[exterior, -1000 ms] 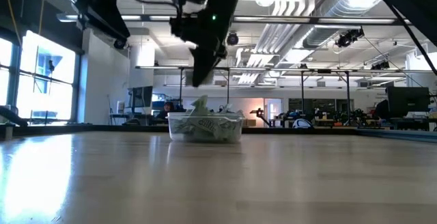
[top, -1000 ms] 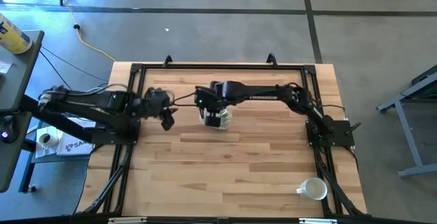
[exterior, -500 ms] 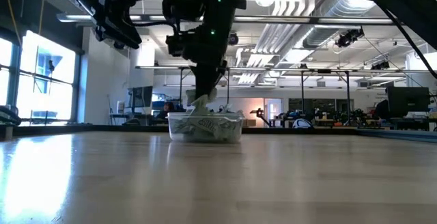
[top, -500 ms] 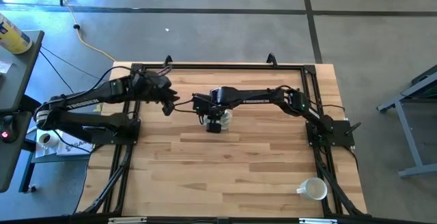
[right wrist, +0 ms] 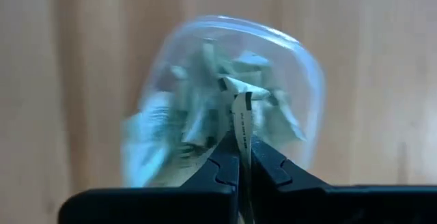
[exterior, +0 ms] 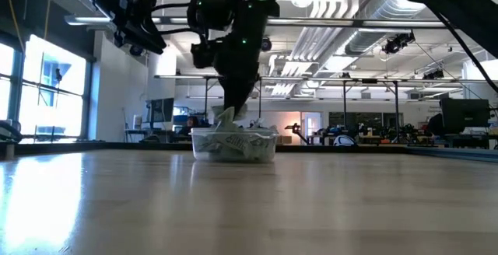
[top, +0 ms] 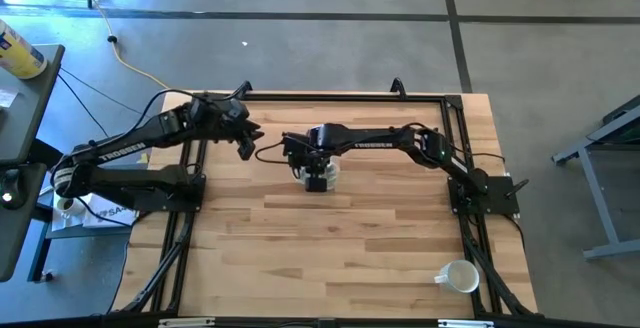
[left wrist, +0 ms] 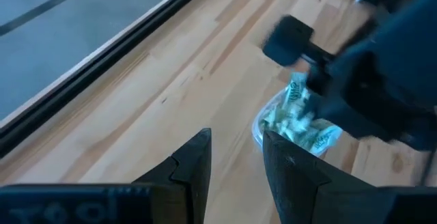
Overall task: Pick and place Stevia / Truvia into bins
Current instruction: Put the stevia packet into the transparent container
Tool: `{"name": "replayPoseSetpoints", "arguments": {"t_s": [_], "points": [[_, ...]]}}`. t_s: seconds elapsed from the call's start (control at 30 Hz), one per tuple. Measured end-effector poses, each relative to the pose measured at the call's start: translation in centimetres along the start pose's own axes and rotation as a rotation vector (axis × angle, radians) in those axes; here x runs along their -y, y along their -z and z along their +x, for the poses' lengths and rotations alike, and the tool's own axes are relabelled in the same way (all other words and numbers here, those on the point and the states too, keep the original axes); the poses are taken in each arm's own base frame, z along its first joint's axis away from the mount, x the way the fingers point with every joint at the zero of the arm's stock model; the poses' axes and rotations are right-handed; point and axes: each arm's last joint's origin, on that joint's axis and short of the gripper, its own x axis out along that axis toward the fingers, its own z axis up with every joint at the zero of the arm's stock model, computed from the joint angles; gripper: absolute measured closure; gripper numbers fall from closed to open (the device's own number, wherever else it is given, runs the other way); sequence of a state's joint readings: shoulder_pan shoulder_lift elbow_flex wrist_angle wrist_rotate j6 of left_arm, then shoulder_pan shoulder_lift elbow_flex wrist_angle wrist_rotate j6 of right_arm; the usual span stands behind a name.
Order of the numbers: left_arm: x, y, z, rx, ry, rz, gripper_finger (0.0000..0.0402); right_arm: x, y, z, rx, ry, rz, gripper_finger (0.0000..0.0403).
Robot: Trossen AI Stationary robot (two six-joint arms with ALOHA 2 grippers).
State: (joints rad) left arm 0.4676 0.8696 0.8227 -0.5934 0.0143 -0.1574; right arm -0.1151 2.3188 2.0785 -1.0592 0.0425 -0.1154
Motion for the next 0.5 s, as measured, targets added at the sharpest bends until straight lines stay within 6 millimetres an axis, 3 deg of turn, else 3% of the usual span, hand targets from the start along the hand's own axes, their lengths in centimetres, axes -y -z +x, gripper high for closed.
{"name": "replayPoseSetpoints", "arguments": {"t_s": [0.17,0.5], "points": [[-0.5,-0.1,0.0,0.001,0.011,-0.016,0.0236,-0.3,0.0,0.0,0.009,-0.060,-0.046,0.0362],[-1.6,-0.3,0.7,-0.025,0.050,-0.038,0.0236,0.3,0.1,0.0,0.001,-0.039,-0.039,0.0218]]}}
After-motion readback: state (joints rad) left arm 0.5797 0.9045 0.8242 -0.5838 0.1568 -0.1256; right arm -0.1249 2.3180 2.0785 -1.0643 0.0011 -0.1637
